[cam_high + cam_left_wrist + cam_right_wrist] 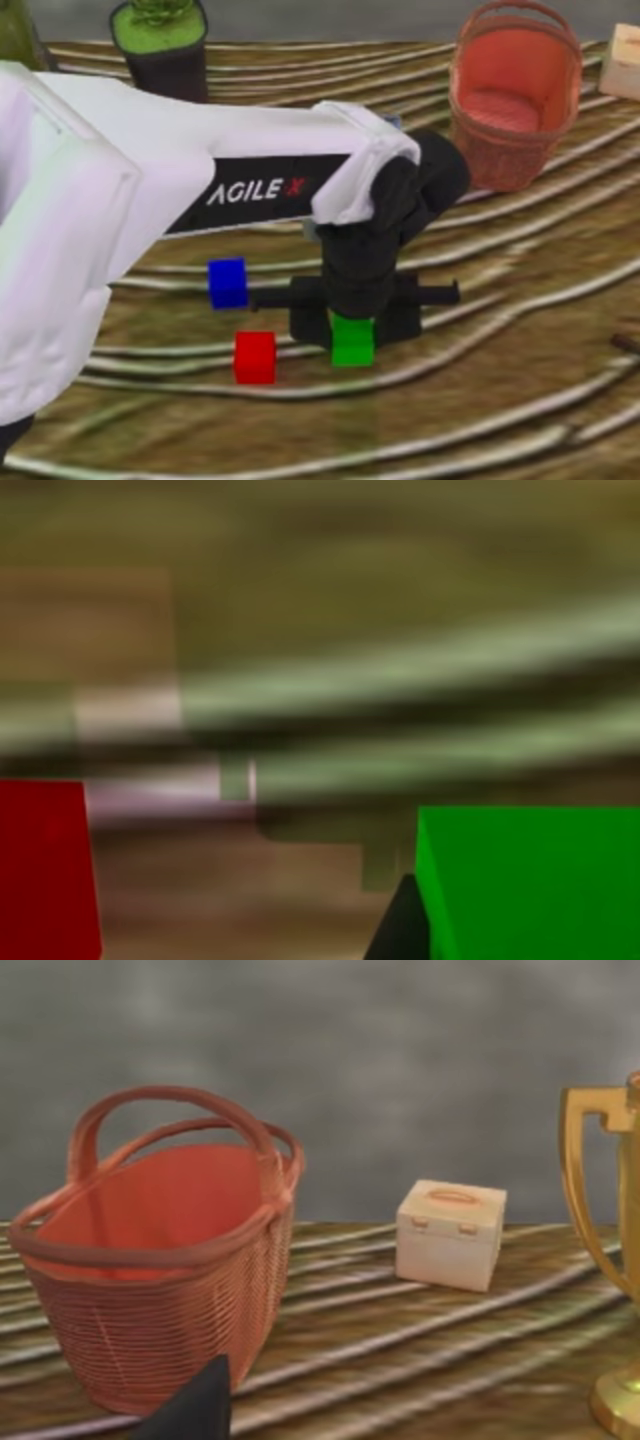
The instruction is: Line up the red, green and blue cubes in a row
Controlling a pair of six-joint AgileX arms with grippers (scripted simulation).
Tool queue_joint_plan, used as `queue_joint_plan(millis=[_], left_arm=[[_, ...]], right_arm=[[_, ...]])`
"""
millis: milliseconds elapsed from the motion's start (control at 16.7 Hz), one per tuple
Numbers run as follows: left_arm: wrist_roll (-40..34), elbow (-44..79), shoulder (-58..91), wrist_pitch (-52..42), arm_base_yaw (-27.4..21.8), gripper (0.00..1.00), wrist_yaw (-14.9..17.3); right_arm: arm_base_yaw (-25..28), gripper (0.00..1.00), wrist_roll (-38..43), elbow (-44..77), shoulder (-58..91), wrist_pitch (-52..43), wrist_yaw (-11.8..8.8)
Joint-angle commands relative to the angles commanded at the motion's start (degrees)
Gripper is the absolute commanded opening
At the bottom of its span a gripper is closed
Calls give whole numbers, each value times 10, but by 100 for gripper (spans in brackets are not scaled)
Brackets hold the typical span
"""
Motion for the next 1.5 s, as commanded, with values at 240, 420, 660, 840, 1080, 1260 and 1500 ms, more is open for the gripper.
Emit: queue_joint_plan(millis=[240, 420, 660, 840, 1080, 1260, 1500], left_arm=[[0, 0, 0, 0, 0, 45, 0], [0, 0, 0, 0, 0, 68, 0], [0, 0, 0, 0, 0, 98, 0], [0, 0, 0, 0, 0, 100, 0], [0, 0, 0, 0, 0, 100, 0], [0, 2, -1, -2, 0, 100, 0], [-3, 46, -16, -62, 4, 100, 0]], right_arm=[[0, 100, 0, 0, 0, 0, 0], [0, 100, 0, 0, 0, 0, 0], [0, 100, 0, 0, 0, 0, 0], [0, 100, 0, 0, 0, 0, 0], [0, 100, 0, 0, 0, 0, 0], [0, 100, 0, 0, 0, 0, 0], [0, 100, 0, 0, 0, 0, 0]])
